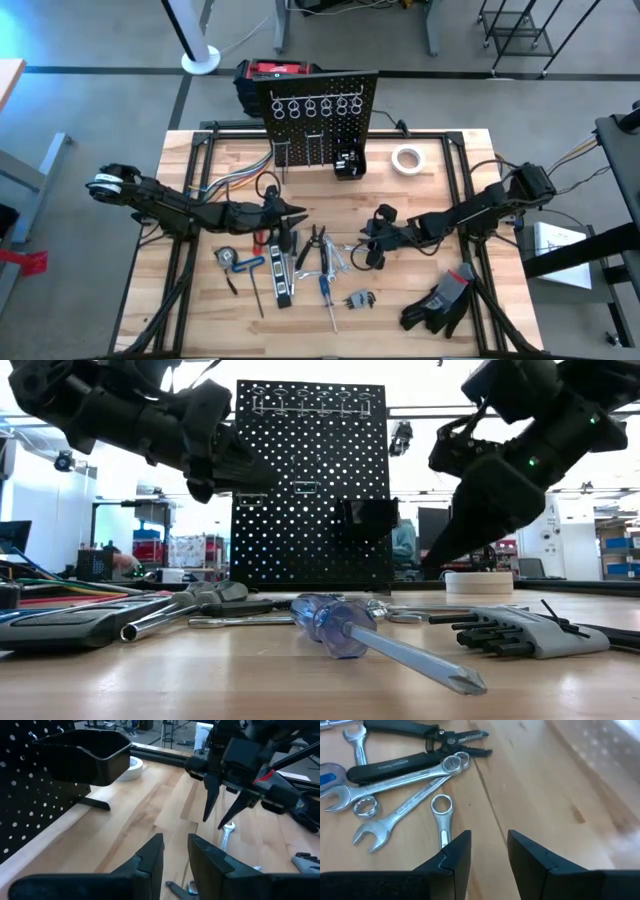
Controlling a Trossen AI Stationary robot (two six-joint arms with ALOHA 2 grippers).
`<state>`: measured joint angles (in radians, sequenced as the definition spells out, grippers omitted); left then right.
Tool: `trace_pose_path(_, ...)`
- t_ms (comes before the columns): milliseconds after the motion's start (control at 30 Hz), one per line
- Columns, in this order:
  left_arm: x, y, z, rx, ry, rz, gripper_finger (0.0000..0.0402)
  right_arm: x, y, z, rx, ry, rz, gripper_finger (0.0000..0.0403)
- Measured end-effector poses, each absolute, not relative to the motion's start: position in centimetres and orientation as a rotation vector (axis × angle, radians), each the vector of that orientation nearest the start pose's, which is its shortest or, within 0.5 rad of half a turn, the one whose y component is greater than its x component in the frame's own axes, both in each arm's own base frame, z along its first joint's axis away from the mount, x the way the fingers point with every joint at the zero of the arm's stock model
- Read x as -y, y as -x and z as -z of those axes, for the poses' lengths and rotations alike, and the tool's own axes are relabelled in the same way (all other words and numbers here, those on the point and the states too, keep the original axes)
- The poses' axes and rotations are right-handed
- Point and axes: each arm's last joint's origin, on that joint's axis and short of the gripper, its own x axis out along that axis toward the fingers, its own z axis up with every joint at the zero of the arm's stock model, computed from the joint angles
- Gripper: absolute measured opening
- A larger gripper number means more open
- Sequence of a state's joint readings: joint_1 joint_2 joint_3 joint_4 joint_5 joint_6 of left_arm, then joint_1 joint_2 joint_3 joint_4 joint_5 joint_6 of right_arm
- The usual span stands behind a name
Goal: Hang tools onto peg board
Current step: Hang the blue screwdriver on the peg board
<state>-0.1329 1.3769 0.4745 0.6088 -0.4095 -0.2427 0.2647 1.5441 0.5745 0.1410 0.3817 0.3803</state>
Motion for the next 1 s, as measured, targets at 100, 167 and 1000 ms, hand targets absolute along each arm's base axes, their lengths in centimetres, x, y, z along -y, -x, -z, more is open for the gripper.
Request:
trace_pose_path(100,2.4,-25.8,-18.0,-0.262,0.175,-0.308,0.0079,-6.3,-26.3,-12.9,-0.737,-0.135,0.190,0.0124)
trace_pose_path(167,2.6,-25.8,-17.9,-0.306,0.200,-0.302,0.0079,-6.7,-26.8,-13.0,-0.702,-0.153,0.102,0.0122)
trace_pose_path(1000,10.3,-25.4,-21.2,-0.684,0.118,-0.141,0.0079,-10.6,-37.2,-18.0,-1.067,-0.817,0.167,0.0119)
